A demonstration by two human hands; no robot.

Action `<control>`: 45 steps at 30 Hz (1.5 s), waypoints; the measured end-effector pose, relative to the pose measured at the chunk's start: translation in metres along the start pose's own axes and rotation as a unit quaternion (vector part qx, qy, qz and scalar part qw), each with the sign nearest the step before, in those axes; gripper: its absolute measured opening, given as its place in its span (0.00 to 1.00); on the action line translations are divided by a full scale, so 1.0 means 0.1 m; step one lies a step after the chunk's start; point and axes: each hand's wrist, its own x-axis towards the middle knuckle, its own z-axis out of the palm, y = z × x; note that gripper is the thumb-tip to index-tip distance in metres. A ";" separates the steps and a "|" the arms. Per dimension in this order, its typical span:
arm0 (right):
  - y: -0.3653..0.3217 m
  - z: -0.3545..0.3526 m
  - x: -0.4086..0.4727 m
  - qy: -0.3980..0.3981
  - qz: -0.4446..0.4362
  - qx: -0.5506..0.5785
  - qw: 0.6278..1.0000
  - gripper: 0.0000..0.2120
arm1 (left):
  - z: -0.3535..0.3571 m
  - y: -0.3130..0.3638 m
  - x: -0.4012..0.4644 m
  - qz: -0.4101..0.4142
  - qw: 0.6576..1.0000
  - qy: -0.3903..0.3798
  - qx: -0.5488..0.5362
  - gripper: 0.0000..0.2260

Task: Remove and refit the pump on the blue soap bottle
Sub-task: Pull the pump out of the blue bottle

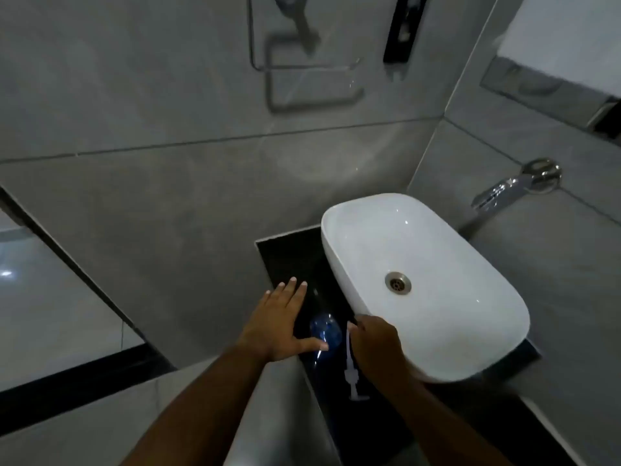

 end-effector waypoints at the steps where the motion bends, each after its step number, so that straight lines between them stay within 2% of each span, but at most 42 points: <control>1: 0.08 0.06 -0.04 -0.015 -0.014 -0.029 0.999 0.10 | 0.06 0.03 0.00 0.007 1.000 -0.014 -0.007 0.58; 3: 0.20 0.18 -0.12 -0.054 -0.029 -0.077 0.995 0.11 | 0.20 0.08 0.00 0.011 1.000 -0.021 0.000 0.58; 5: 0.29 0.27 -0.23 -0.108 0.043 -0.053 0.992 0.13 | 0.30 0.11 0.01 0.014 1.000 -0.021 0.000 0.57; 8: 0.44 0.39 -0.29 -0.116 0.125 -0.015 0.985 0.15 | 0.40 0.13 0.02 0.017 1.000 -0.017 0.011 0.54; 11: 0.51 0.52 -0.33 -0.131 0.139 -0.011 0.981 0.18 | 0.43 0.16 0.05 0.015 1.000 -0.004 0.014 0.51; 17: 0.50 0.60 -0.30 -0.091 0.137 -0.029 0.986 0.17 | 0.46 0.14 0.09 0.013 1.000 0.011 0.000 0.46; 22: 0.36 0.46 -0.24 -0.010 0.172 0.061 0.983 0.11 | 0.48 0.12 0.11 0.026 0.999 0.021 0.026 0.46; 26: 0.21 0.29 -0.19 0.037 0.118 0.086 0.989 0.07 | 0.46 0.11 0.12 0.035 0.995 0.050 0.073 0.45; 29: 0.08 0.12 -0.14 0.062 0.084 0.108 0.989 0.09 | 0.44 0.10 0.16 0.038 0.995 0.057 0.079 0.45; 34: -0.07 -0.24 0.05 0.101 0.006 0.029 0.994 0.12 | 0.48 0.08 0.15 0.034 0.996 0.053 0.056 0.46; 39: -0.20 -0.51 0.18 0.044 -0.061 0.014 0.997 0.14 | 0.51 0.06 0.17 0.033 0.998 0.047 0.041 0.46; 45: -0.40 -0.64 0.22 -0.039 -0.142 -0.066 0.987 0.07 | 0.54 0.04 0.18 0.027 0.998 0.040 0.036 0.45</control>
